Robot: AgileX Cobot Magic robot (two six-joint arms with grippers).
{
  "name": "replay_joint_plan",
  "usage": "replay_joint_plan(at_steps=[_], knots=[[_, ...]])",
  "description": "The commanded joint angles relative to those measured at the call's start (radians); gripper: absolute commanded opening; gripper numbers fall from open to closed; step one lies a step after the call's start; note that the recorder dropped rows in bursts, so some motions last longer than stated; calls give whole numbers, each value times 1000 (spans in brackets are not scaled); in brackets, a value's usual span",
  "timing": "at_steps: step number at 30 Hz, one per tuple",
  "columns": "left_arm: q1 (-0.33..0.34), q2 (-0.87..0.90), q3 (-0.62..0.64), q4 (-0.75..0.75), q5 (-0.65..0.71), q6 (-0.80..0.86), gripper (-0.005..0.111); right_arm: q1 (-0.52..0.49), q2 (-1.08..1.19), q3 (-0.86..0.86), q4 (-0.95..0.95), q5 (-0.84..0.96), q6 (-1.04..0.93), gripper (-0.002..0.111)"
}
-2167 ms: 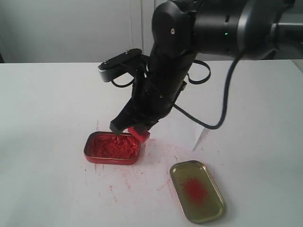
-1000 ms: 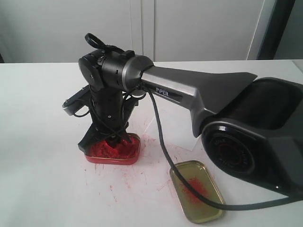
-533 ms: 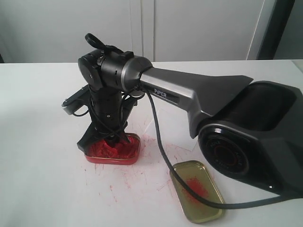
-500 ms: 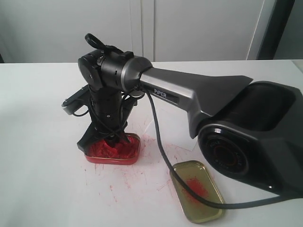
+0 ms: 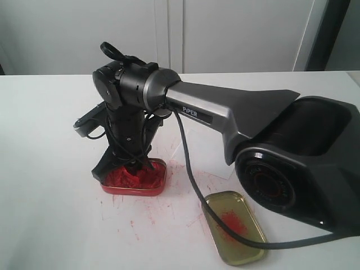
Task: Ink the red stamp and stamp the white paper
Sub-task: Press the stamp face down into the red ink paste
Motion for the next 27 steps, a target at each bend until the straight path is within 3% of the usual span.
replay_joint_plan(at_steps=[1,27], knots=[[-3,-4,3,1,-4,-1,0,-2,-2,27,-4,2,8,0],[-3,-4,3,1,-4,-1,0,-63,-85,27,202,2,4,0]])
